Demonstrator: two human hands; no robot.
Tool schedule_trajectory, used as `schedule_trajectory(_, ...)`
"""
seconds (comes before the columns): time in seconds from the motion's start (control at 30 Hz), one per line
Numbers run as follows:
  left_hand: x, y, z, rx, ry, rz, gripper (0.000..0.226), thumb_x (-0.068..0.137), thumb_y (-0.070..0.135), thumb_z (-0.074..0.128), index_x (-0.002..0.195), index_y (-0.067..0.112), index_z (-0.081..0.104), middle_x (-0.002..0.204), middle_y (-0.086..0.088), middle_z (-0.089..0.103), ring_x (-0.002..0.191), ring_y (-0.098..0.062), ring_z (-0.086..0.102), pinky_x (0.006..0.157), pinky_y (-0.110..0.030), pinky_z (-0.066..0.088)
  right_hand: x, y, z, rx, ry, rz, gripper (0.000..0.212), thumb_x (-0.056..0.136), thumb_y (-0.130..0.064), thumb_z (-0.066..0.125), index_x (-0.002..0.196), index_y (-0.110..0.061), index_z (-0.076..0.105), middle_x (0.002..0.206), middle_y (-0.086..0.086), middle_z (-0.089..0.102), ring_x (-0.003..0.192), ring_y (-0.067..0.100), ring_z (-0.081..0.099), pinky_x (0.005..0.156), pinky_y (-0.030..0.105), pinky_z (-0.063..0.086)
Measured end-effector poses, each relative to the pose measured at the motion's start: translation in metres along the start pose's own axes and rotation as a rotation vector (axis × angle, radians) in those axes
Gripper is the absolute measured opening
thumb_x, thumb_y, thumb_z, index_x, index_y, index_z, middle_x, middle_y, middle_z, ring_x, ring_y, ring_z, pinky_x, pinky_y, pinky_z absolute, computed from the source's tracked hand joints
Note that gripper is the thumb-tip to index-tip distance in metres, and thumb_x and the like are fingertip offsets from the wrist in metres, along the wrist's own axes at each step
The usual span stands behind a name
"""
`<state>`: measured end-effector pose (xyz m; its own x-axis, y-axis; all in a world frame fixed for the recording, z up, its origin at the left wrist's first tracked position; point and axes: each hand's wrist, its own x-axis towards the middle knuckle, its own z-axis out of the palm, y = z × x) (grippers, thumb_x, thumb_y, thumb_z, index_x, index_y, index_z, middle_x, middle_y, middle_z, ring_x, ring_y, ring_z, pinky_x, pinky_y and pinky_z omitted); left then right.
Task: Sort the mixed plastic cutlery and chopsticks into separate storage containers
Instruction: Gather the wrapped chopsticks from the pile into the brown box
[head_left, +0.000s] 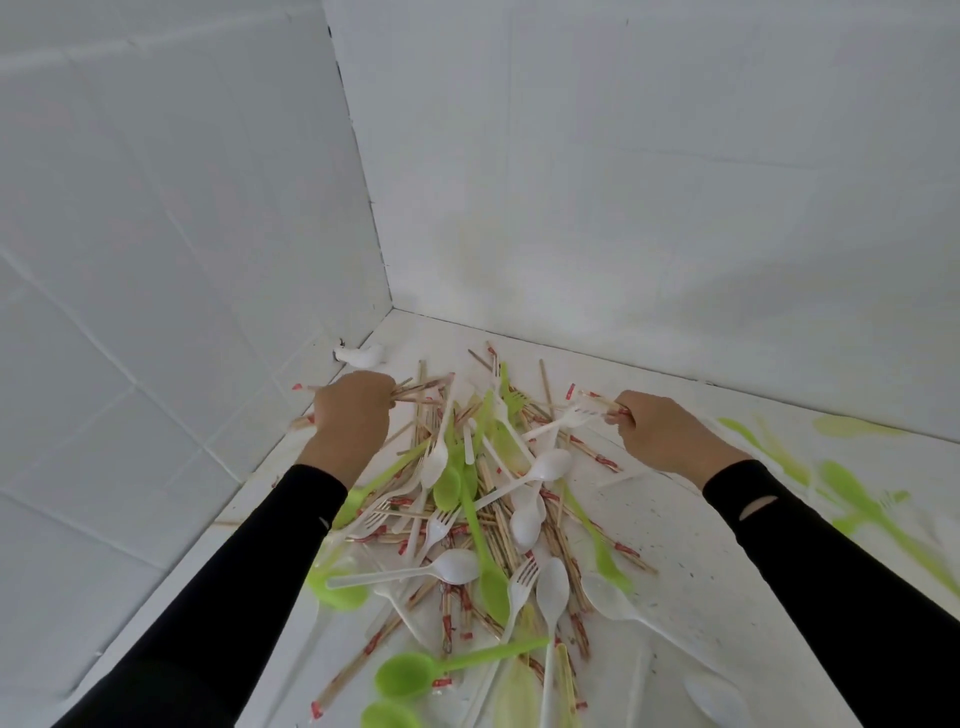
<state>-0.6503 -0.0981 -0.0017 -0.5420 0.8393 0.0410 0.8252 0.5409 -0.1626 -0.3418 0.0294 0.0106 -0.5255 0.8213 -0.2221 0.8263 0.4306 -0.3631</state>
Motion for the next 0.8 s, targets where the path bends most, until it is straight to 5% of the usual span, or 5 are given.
schedule_trajectory(0.17,0.008,-0.019,-0.001,-0.104,0.038,-0.058,0.017,0.100,0.014,0.045,0.111,0.010,0.058,0.110,-0.007,0.051,0.108,-0.025,0.050,0.075,-0.038,0.050,-0.014,0.005,-0.017,0.040,-0.120,0.064,0.038,0.102,-0.017,0.033,0.137,-0.027,0.045,0.103,0.003,0.059,0.079,0.016,0.054,0.067,0.029,0.041)
schedule_trajectory(0.33,0.003,-0.019,0.007,-0.208,-0.040,-0.114,0.028,0.106,0.026,0.034,0.118,0.014,0.055,0.123,-0.008,0.051,0.114,-0.030,0.042,0.092,-0.046,0.041,-0.015,0.014,-0.018,-0.235,0.007,0.127,0.045,0.105,-0.039,0.029,0.150,-0.034,0.034,0.137,0.012,0.050,0.125,0.033,0.045,0.102,0.039,0.038)
schedule_trajectory(0.5,-0.004,-0.005,0.005,-0.282,-0.261,-0.195,0.027,0.103,0.026,0.031,0.109,0.030,0.057,0.125,0.002,0.045,0.123,-0.031,0.028,0.099,-0.047,0.027,-0.018,0.020,-0.024,-0.202,0.228,0.178,0.020,0.102,-0.024,0.038,0.101,-0.015,0.056,0.106,0.008,0.058,0.096,0.028,0.051,0.082,0.036,0.040)
schedule_trajectory(0.7,-0.003,0.001,0.013,-0.357,-0.280,-0.191,0.025,0.099,0.020,0.034,0.094,0.027,0.057,0.095,0.005,0.065,0.112,-0.025,0.049,0.083,-0.040,0.013,-0.028,0.022,-0.037,0.256,0.131,0.073,0.039,0.104,-0.015,0.030,0.137,-0.028,0.046,0.102,0.005,0.059,0.090,0.022,0.057,0.078,0.036,0.045)
schedule_trajectory(0.8,-0.001,0.005,0.017,-0.536,-0.175,-0.139,0.019,0.101,0.024,0.036,0.097,0.022,0.055,0.088,0.008,0.070,0.095,-0.021,0.060,0.077,-0.036,0.016,-0.026,0.010,-0.036,0.675,0.185,0.000,0.037,0.103,-0.011,0.030,0.124,-0.035,0.050,0.092,0.004,0.058,0.071,0.016,0.061,0.067,0.029,0.052)
